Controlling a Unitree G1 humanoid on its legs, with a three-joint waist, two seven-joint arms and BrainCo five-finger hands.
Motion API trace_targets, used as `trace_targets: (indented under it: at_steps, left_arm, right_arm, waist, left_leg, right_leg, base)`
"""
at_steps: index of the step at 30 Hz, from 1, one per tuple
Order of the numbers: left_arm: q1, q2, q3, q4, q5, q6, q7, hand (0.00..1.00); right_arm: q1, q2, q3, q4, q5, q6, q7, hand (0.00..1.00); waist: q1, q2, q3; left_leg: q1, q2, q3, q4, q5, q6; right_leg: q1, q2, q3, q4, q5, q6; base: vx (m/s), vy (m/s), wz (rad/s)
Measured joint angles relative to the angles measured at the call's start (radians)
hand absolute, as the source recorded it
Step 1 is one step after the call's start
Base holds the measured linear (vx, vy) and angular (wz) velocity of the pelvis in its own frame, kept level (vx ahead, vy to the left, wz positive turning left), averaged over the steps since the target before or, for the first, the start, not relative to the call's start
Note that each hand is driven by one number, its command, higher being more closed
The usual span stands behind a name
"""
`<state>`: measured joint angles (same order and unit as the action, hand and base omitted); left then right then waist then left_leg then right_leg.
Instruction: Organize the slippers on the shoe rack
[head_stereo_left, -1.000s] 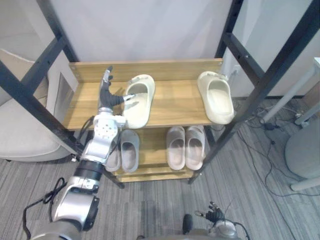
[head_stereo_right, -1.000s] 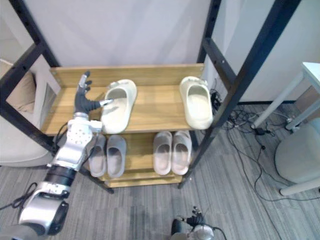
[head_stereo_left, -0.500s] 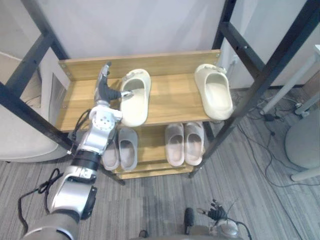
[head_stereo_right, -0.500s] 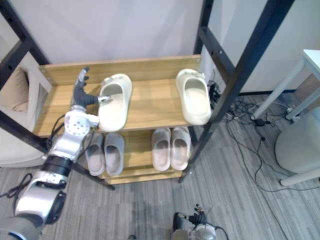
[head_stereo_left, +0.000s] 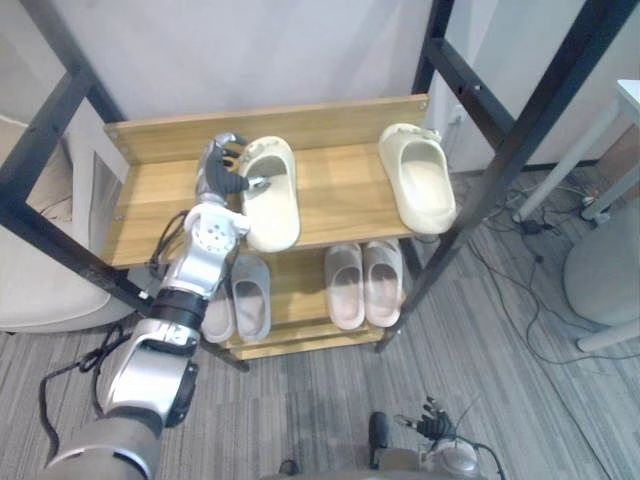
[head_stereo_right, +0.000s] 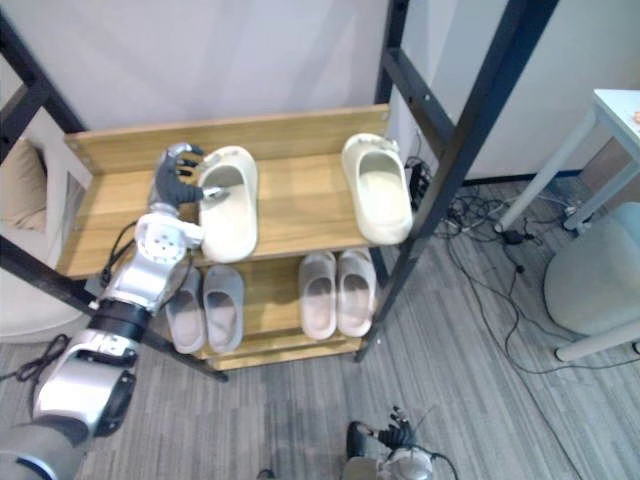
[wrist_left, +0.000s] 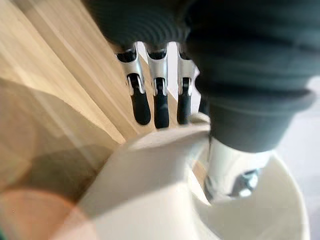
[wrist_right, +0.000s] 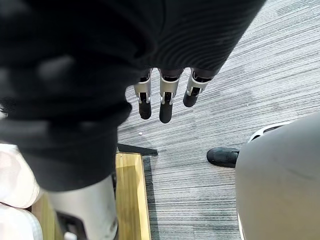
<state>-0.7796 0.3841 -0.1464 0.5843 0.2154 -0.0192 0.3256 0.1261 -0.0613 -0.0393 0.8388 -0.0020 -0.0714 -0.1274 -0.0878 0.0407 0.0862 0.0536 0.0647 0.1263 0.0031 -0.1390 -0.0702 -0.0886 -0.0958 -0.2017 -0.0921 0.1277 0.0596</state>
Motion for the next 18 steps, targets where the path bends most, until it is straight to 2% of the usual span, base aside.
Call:
trace_targets:
  at_steps: [10, 18]
  left_arm:
    - [-0.013, -0.046, -0.006, 0.0, -0.002, 0.002, 0.001, 1.0]
    - [-0.026, -0.076, -0.072, -0.001, -0.021, 0.0, 0.001, 1.0]
  right_arm:
    - [0.002, 0.012, -0.035, -0.001, 0.001, 0.0, 0.0, 0.0]
    - [0.002, 0.013, -0.036, -0.001, 0.002, 0.001, 0.0, 0.0]
  waist:
    - [0.0, 0.0, 0.0]
    - [-0.001, 0.001, 0.0]
  left_leg:
    - [0.003, 0.002, 0.007, 0.0, -0.001, -0.001]
    - [0.007, -0.001, 0.008, 0.0, -0.001, -0.001]
  right_leg:
    - [0.0, 0.001, 0.004, -0.006, 0.001, 0.001]
    - [0.0, -0.001, 0.011, -0.006, 0.004, 0.001]
  base:
    - [0.0, 0.0, 0.0]
    - [0.0, -0.001, -0.01]
